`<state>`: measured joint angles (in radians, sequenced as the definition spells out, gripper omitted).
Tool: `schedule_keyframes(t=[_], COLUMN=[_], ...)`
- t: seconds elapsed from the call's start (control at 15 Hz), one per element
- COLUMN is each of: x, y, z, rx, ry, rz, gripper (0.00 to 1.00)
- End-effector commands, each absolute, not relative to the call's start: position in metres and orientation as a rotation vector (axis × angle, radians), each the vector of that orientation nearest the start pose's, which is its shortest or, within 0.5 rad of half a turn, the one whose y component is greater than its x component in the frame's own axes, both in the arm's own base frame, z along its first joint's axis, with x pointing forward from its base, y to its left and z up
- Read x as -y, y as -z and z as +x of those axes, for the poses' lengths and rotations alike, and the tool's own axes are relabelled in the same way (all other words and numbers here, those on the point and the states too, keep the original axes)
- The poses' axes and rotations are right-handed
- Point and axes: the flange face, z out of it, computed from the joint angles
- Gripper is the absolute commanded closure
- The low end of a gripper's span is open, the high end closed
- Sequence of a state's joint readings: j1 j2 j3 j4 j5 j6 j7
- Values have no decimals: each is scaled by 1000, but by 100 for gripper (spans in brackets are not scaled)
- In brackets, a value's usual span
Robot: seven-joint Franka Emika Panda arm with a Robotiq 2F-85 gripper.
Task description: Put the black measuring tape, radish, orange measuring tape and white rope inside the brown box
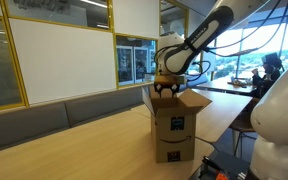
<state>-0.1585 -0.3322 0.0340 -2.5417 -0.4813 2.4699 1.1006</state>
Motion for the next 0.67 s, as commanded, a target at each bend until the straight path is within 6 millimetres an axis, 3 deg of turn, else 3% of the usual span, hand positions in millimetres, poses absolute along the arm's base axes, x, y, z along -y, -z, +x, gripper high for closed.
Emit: schedule_keyframes(t=[0.0,0.33,0.6], x=[55,43,27], y=[-420,-451,-494], z=[438,419,392], rx=[-1386,-1327,-1231], ry=[653,713,765], rz=[-2946,-2983,-3027], gripper=[0,0,0])
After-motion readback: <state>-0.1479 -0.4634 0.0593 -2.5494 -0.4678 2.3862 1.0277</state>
